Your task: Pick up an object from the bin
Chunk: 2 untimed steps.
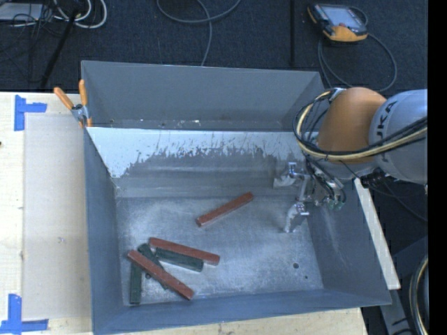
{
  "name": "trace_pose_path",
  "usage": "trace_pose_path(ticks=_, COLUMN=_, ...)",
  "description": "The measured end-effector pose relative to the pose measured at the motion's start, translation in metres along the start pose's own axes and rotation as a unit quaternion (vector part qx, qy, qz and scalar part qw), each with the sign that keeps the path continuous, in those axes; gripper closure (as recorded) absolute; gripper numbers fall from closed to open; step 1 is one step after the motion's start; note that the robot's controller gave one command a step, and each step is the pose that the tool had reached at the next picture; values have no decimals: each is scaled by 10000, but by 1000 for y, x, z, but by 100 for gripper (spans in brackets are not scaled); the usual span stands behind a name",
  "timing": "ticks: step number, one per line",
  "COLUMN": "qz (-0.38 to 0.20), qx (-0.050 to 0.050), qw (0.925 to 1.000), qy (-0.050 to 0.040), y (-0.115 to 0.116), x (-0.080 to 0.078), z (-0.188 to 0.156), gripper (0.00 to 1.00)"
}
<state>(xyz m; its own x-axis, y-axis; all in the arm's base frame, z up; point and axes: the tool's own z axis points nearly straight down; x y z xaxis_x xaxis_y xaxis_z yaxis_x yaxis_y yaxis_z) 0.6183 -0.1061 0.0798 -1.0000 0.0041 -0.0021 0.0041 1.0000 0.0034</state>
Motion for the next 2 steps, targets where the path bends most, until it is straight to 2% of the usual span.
trace_pose_path(ticks=1, qz=-410, qx=16, qw=9992, qy=18, y=20, x=4, z=-11, gripper=0)
trace_pose_path(ticks=2, qz=776, qx=26, qw=9970, qy=-47, y=90, x=-4, z=3, gripper=100)
